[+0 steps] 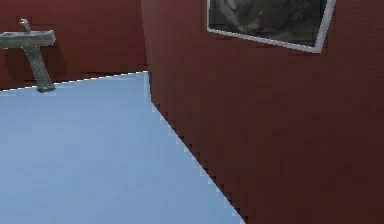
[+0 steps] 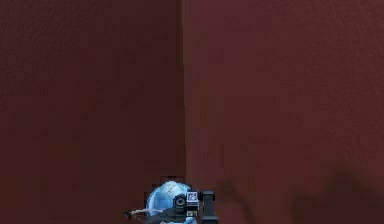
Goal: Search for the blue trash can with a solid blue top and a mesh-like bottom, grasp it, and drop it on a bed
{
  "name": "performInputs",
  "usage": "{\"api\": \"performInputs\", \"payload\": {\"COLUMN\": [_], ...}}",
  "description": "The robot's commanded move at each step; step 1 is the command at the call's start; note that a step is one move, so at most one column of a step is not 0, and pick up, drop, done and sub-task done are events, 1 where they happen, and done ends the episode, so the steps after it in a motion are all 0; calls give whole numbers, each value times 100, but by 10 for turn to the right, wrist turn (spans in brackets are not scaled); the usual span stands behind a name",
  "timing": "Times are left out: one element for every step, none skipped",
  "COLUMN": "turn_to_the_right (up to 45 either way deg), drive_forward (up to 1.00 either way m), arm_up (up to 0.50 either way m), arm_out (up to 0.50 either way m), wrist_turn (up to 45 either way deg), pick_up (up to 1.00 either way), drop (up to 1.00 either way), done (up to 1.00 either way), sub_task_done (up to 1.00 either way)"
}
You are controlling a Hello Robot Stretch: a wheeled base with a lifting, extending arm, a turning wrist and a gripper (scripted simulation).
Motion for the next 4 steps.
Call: {"api": "performInputs", "payload": {"turn_to_the_right": [0,0,0,0], "drive_forward": [0,0,0,0], "arm_up": [0,0,-30,0], "arm_out": [0,0,0,0], "wrist_turn": [450,330,0,0], "pick_up": [0,0,0,100], "drop": [0,0,0,0], "done": [0,0,0,0], "sub_task_done": [0,0,0,0]}}
